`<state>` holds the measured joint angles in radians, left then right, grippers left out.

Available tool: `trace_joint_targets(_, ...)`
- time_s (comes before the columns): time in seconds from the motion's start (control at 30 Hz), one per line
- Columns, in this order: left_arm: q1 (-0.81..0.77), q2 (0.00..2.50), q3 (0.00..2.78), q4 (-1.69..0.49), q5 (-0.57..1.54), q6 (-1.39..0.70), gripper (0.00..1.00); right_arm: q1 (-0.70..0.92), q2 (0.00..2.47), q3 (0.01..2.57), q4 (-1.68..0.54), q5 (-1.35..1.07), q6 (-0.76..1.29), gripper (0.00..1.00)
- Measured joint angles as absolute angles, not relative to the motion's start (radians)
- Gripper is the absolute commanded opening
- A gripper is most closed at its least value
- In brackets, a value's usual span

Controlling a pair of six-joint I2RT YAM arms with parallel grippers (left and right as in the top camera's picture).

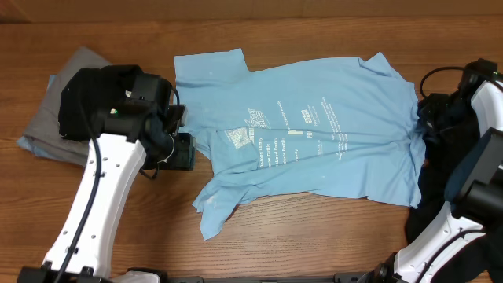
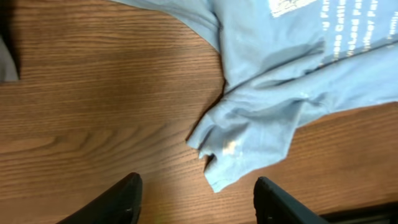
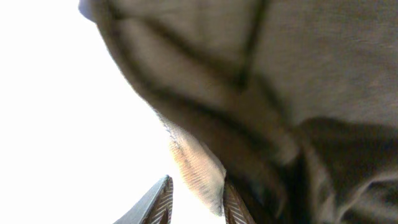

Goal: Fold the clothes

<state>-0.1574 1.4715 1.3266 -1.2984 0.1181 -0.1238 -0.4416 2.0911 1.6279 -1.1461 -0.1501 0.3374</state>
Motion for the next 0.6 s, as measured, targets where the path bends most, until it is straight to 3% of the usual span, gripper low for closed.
trace_joint_targets(0.13, -0.157, 1.56, 1.257, -1.185, 0.118, -0.132, 0.46, -0.441, 1.982, 1.628, -1.164, -0.237, 0.292, 0.34)
trace_joint_targets(0.27, -0.157, 1.7, 1.207, -1.037, 0.114, -0.146, 0.25, -0.437, 1.847, 1.631, -1.193, -0.315, 0.275, 0.34)
trace_joint_targets(0.47, -0.136, 1.814, 1.201, -0.771, 0.077, -0.167, 0.24, -0.384, 1.767, 1.636, -1.231, -0.371, 0.255, 0.34)
trace_joint_targets(0.6, -0.135, 1.857, 1.202, -0.672, 0.065, -0.168, 0.11, -0.336, 1.767, 1.636, -1.242, -0.379, 0.246, 0.34)
